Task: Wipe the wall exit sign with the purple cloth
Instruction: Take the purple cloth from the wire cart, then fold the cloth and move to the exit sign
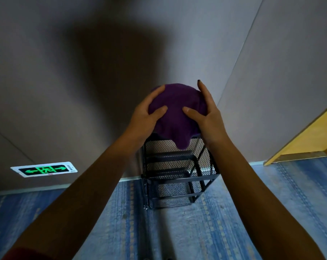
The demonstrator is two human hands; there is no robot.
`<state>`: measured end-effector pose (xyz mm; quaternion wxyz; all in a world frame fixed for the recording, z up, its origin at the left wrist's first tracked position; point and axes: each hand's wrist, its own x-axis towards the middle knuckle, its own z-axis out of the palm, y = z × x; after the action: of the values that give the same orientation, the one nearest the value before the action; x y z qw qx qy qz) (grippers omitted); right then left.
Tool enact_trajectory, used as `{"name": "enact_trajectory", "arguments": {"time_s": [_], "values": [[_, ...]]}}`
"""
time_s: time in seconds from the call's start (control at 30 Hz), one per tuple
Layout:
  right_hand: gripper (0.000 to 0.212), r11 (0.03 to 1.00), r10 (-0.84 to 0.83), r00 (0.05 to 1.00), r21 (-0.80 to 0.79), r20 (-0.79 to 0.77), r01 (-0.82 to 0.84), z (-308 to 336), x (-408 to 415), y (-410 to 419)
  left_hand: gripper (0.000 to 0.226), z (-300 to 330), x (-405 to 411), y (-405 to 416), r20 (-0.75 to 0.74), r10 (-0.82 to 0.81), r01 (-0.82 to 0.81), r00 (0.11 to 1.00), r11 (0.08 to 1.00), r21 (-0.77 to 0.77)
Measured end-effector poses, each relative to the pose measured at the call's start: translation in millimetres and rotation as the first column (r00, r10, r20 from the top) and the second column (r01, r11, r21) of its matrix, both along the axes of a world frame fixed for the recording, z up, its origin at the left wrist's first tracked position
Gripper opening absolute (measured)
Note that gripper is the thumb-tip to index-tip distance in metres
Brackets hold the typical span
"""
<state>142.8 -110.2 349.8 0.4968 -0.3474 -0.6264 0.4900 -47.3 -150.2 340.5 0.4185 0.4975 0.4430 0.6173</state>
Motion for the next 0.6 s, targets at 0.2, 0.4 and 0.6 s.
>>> {"name": "enact_trajectory", "arguments": {"time_s": [0.2,0.4,0.6], "values": [[0.053,0.995,-0.025,0.996,0.096,0.091,0.016,2,-25,-10,0.060,2,-5,-23,-0.043,0.177,-0.176,0.983,0.984,0.005],[0.036,0.986,0.135,0.973,0.067,0.189,-0.150,-12,-69,-25,0.065,-13,-42,-73,0.044,0.396,-0.393,0.917,0.917,-0.068],[0.028,0.940,0.319,0.927,0.059,0.197,-0.336,-38,-139,-72,0.077,-42,-104,-139,0.290,0.528,-0.460,0.798,0.845,-0.271]]}}
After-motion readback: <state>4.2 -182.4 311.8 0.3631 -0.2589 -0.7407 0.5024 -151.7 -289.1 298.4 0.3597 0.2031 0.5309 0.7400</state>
